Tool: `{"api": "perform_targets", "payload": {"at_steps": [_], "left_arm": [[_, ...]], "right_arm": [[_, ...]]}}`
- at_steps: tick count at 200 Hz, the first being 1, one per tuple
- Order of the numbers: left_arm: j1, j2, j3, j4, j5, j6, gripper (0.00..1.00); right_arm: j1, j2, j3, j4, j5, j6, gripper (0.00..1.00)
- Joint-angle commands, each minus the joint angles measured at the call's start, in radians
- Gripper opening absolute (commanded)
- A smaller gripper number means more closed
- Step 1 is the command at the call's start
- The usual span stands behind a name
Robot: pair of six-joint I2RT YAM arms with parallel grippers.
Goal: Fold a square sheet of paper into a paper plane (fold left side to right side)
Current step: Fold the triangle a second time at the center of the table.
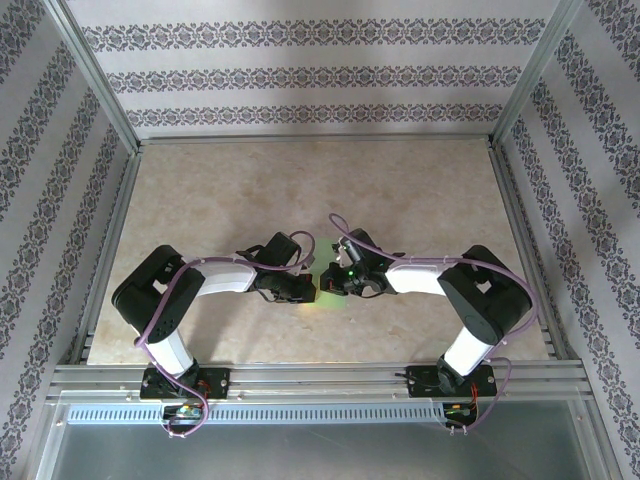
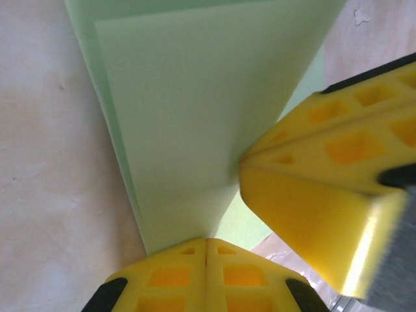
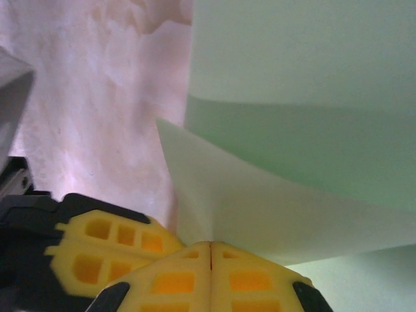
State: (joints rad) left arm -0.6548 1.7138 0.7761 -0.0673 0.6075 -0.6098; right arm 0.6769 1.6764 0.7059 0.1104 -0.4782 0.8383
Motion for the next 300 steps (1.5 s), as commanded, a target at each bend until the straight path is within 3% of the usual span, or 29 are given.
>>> {"api": "perform_targets", "payload": {"at_steps": [1,123,300], "left_arm": [[-0.011,0.042,-0.020,-0.045,-0.032,0.016,0.04],[-0.009,0.069,-0.016,-0.071,-0.043,0.006,0.04],[-0.009,0.072,-0.020,-0.070,-0.040,0.008,0.04]], "right_arm": [[0.005,0.031,0.007,0.008,0.027,-0.017,0.00],[-0.064,0.041,0.019,-0.047,0.064,-0.078,0.00],[-0.332,0.047,0.011,-0.096,0.033,-0.209,0.00]]}}
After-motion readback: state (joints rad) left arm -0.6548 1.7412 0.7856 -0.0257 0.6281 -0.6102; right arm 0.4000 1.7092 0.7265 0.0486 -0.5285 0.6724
